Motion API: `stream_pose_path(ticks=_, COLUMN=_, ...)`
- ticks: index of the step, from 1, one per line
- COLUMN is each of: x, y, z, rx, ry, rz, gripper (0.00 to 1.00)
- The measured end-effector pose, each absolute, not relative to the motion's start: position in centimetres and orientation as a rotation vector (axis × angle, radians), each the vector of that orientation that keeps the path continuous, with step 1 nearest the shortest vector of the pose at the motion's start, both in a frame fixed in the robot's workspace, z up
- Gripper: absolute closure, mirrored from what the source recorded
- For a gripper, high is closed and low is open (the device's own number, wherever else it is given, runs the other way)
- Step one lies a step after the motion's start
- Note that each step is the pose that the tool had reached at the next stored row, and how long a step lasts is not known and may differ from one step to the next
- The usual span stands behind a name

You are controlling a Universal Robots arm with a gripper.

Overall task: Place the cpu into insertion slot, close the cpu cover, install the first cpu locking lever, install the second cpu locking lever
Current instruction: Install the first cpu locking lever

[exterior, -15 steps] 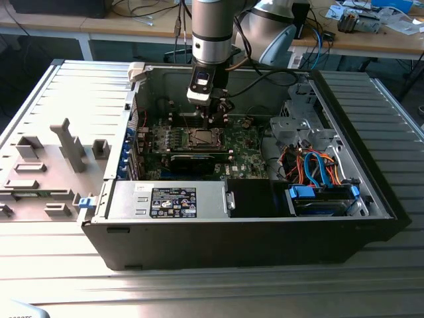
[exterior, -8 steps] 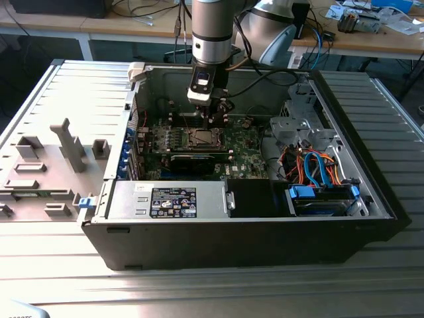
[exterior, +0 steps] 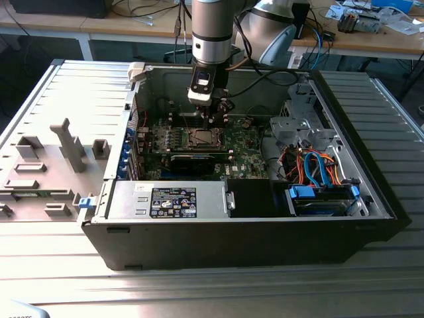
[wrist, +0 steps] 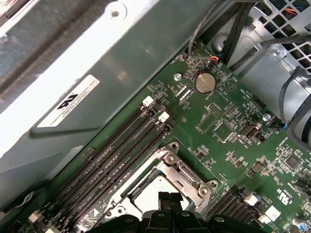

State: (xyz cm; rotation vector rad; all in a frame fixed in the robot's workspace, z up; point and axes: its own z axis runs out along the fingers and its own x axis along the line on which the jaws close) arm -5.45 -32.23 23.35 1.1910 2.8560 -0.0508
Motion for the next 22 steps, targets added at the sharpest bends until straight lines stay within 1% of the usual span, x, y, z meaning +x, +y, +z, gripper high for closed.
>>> stream_pose_path(ticks=22, x=-5.45, y=-32.23, z=23.35, rx=1.157, ry=2.870, rz=-0.050, gripper=0.89)
